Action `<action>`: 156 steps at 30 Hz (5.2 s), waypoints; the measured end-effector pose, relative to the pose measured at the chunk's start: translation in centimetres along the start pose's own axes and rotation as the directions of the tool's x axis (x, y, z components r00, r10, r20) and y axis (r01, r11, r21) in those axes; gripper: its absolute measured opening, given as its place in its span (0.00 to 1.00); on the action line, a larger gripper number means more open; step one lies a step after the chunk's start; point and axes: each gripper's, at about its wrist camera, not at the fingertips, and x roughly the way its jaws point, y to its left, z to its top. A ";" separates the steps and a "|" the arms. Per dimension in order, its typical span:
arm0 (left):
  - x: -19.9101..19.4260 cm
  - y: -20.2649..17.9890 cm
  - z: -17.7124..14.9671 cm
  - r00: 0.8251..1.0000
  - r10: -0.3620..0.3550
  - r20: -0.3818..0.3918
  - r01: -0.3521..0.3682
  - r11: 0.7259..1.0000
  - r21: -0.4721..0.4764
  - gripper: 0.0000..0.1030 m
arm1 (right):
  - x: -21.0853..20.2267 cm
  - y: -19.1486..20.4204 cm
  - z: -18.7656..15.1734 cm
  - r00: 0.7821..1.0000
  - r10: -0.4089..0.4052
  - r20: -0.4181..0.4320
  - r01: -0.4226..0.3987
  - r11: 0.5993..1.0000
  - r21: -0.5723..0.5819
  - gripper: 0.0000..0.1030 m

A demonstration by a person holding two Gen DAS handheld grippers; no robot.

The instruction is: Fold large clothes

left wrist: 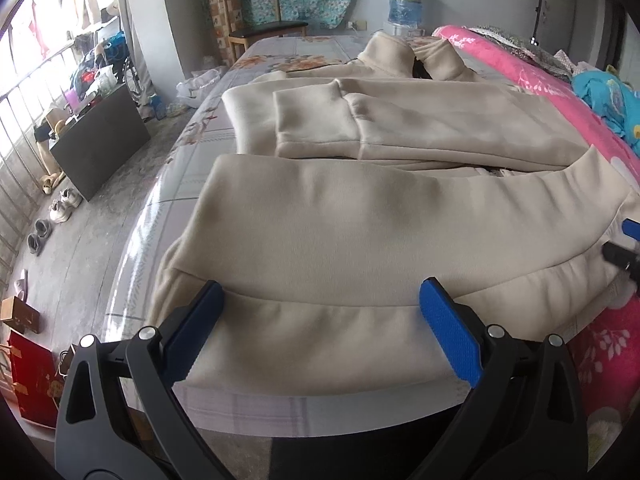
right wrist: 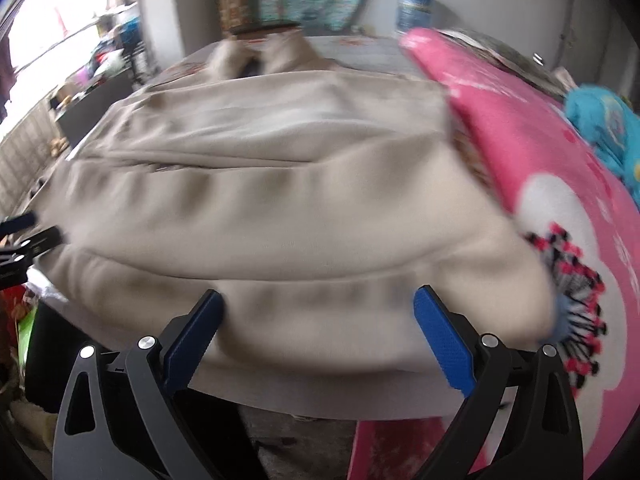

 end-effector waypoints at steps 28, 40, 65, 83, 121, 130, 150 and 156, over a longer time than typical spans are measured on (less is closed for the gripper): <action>-0.3 4.9 17.5 0.978 -0.170 0.124 0.187 0.973 -0.137 0.92 | -0.1 0.1 18.4 0.935 0.345 0.082 -0.352 0.931 0.092 0.90; 13.8 -1.0 31.4 0.956 -0.293 0.020 0.293 0.945 -0.143 0.80 | 15.4 2.0 33.3 0.930 0.357 -0.087 -0.333 0.918 0.214 0.90; 11.2 -5.4 27.4 0.942 -0.335 0.000 0.333 0.936 0.116 0.09 | 12.8 3.1 28.9 0.956 0.287 -0.061 -0.288 0.958 -0.004 0.11; 7.7 -2.4 18.2 0.875 -0.481 -0.047 0.483 0.875 0.036 0.25 | 11.6 4.7 18.6 0.983 0.144 -0.111 -0.167 0.956 -0.240 0.12; 13.4 -5.1 18.5 0.899 -0.414 -0.143 0.419 0.908 0.012 0.24 | 12.5 8.1 19.2 0.963 0.206 -0.172 -0.245 0.938 -0.247 0.35; 12.8 -4.8 17.7 0.913 -0.390 -0.121 0.397 0.917 0.038 0.24 | 11.8 5.0 18.4 0.974 0.183 -0.131 -0.207 0.958 -0.198 0.35; -3.1 6.3 6.7 0.977 -0.202 0.067 0.210 0.966 -0.152 0.65 | -1.0 8.1 5.6 0.968 0.246 -0.060 -0.252 0.955 -0.157 0.79; -3.4 7.7 1.8 0.986 -0.140 0.087 0.155 0.967 -0.200 0.63 | 1.3 9.3 2.6 0.976 0.196 -0.089 -0.207 0.968 -0.140 0.80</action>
